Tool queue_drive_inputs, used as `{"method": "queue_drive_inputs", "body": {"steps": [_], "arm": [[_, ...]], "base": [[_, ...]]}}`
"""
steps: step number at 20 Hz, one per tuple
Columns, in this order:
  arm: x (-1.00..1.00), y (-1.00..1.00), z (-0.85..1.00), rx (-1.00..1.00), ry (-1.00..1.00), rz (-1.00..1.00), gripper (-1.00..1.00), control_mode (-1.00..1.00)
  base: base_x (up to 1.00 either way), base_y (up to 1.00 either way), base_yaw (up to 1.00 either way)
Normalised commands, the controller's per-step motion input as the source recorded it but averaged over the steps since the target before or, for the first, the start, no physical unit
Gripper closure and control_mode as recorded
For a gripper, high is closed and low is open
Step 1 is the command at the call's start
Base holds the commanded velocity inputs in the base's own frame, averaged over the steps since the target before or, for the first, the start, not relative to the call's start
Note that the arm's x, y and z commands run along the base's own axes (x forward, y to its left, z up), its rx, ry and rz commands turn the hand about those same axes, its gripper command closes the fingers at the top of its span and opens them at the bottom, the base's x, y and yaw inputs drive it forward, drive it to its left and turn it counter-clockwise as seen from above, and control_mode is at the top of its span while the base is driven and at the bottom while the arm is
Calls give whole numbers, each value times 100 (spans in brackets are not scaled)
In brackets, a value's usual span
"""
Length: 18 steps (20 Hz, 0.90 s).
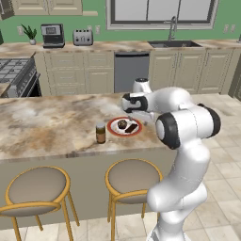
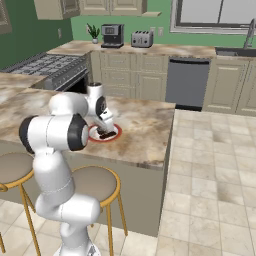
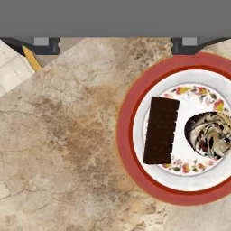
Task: Take the cinnamon bottle from the cabinet and place it on the dining table, next to the plate with the cupcake. Then take the chocolate from the dining counter and place it on the cupcake plate.
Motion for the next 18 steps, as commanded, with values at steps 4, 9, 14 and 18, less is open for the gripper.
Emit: {"method": "queue_drive_inputs", "body": {"steps": [4, 9, 14, 18], "arm": [[-69, 11, 18, 2, 1, 37, -100, -100], [-66, 12, 22, 0, 4, 36, -100, -100], [-72, 7, 28, -1, 1, 38, -100, -100], [-73, 5, 30, -4, 0, 34, -100, -100]], "base": [[0, 0, 0], [0, 0, 0], [0, 0, 0], [0, 0, 0]]}}
